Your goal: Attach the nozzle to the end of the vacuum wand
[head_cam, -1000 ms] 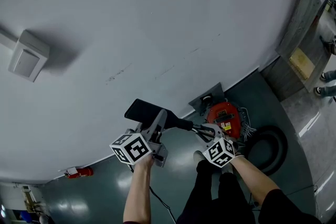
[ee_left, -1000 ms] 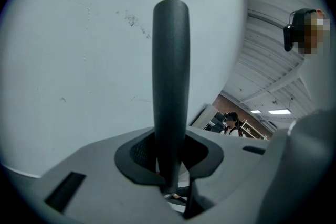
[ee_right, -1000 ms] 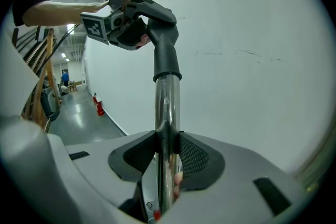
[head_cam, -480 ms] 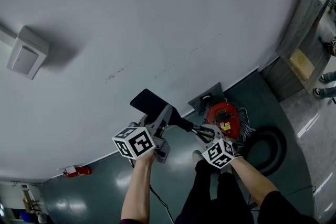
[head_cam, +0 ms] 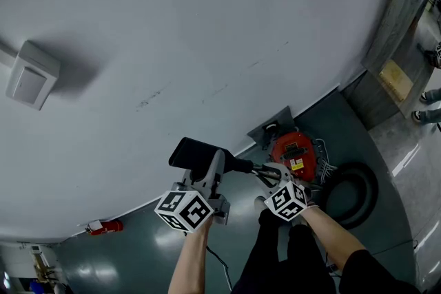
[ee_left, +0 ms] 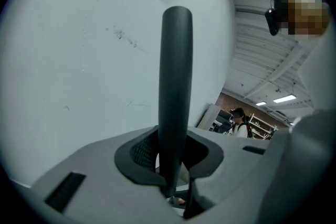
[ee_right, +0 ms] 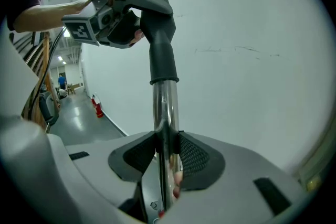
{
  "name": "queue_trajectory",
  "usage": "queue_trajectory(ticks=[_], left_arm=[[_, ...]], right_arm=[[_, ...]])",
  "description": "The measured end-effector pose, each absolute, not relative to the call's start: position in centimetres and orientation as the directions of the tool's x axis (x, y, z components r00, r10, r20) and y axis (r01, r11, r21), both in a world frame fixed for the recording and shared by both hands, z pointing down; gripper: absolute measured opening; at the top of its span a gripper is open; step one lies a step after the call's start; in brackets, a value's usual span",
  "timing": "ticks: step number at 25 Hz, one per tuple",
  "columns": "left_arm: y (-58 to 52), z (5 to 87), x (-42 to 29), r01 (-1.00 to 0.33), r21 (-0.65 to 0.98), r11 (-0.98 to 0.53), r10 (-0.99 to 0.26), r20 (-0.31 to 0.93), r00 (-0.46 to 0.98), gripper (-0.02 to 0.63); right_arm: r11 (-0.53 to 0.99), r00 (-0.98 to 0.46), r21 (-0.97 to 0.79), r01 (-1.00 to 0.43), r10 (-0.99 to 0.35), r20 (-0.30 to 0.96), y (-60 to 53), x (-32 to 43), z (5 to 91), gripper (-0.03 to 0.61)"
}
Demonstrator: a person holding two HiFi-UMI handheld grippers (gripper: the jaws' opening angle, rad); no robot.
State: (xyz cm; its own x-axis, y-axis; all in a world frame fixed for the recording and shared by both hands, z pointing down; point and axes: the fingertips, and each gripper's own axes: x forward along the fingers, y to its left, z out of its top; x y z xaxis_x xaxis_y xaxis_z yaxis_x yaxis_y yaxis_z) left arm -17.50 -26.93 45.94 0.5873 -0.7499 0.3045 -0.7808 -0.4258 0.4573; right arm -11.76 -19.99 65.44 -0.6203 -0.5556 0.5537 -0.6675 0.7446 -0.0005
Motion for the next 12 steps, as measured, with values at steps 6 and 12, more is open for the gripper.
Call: queue_trajectory(ticks=[6,12], left_arm=[[-28.2,47.2,-18.8,-0.715,0.579,-0.392,-0.736,0.269,0.621,0.085],[-28.9,47.6,-18.8,-0.674,0.629,-0.387,-0.724,0.246,0.645,0.087]], right_arm=[[0.759,-0.626,0.012,-0.652,-0.546,0.557,-19.7,-11.9,65.4,0.144],[0.763,-0.627,0.017,-0.646,-0.543,0.558,-20.0,-11.9,65.6,0.144]])
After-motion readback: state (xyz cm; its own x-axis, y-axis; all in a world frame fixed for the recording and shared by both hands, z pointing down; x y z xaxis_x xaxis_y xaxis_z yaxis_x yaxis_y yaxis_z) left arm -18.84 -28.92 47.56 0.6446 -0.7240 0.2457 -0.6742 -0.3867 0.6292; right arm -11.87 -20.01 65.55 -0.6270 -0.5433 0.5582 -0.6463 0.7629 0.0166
